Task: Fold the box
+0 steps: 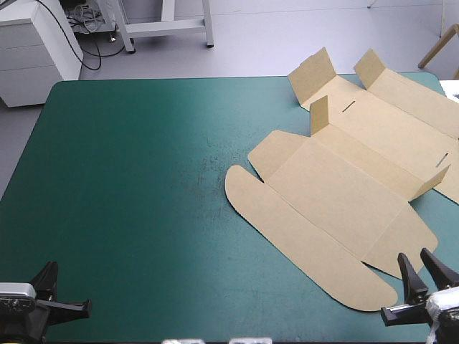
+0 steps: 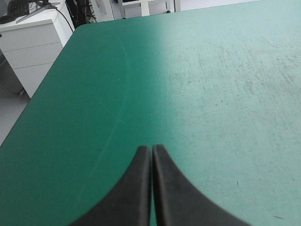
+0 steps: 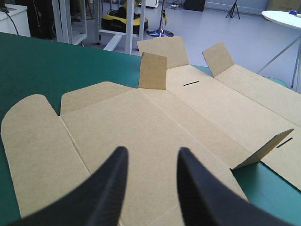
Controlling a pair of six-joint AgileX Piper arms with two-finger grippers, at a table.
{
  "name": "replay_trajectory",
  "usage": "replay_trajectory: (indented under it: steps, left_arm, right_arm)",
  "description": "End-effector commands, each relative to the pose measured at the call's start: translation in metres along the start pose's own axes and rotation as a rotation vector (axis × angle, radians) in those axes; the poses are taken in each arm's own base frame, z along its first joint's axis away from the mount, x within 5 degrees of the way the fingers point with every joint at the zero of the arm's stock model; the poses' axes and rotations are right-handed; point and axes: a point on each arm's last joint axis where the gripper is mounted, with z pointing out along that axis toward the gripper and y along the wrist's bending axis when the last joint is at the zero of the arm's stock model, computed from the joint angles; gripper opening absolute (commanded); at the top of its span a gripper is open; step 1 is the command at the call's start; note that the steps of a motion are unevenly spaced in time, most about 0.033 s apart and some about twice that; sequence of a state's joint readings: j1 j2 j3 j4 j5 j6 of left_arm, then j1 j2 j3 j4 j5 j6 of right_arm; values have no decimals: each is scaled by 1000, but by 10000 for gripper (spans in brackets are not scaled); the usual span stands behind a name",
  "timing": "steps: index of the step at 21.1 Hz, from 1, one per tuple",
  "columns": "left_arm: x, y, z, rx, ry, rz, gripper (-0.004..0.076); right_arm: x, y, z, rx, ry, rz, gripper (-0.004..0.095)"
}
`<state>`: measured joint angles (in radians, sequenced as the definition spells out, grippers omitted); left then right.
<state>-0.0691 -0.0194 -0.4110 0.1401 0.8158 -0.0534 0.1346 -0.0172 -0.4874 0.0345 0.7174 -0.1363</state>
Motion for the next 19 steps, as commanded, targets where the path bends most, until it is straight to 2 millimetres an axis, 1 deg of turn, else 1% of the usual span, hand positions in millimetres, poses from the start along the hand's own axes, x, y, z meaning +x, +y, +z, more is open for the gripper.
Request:
replay_trajectory:
  steps: [1,2,4,5,6,9,11,13,14,15,16,17,18,19]
  left_arm:
    - [-11,0,-6,5,-106,-9,-10]
    - [-11,0,-6,5,-106,-9,-10]
    - [-11,0,-6,5,-106,-9,-10]
    - [-11,0,-6,5,-106,-9,-10]
    - [-11,0,-6,5,-106,-9,-10]
    - [-11,0,-6,5,-106,-9,-10]
    - [-11,0,-6,5,-106,-9,-10]
    - [-11,0,-6,5,-106,-9,-10]
    - [-11,0,-6,5,-106,-9,-10]
    - [-11,0,-6,5,-106,-9,-10]
    - [-11,0,-6,5,-106,-9,-10]
    - [-11,0,-6,5,-106,-9,-10]
    - [-11,0,-6,5,-106,-9,-10]
    - [-11,0,-6,5,-106,-9,-10]
  right_arm:
    - [-13,-2,-7,14,-119,-1,665]
    - [-12,-2,-7,16,-119,2,753]
    - [-12,-2,-7,18,-118,1,867]
    - [-12,-2,-7,18,-118,1,904]
    - [-12,-2,-7,18,-118,3,923]
    - [-13,-4,-4,38,-98,-2,923]
    - [-20,-8,4,70,-55,65,923]
    - [-35,-16,17,129,-6,122,923]
    - [-47,-22,28,170,22,162,923]
    - [-60,-27,43,208,61,198,923]
    - [-67,-29,50,225,79,212,923]
    - [-81,-33,64,251,111,236,922]
    - [-87,-35,73,262,133,251,918]
    - [-95,-38,89,291,191,277,918]
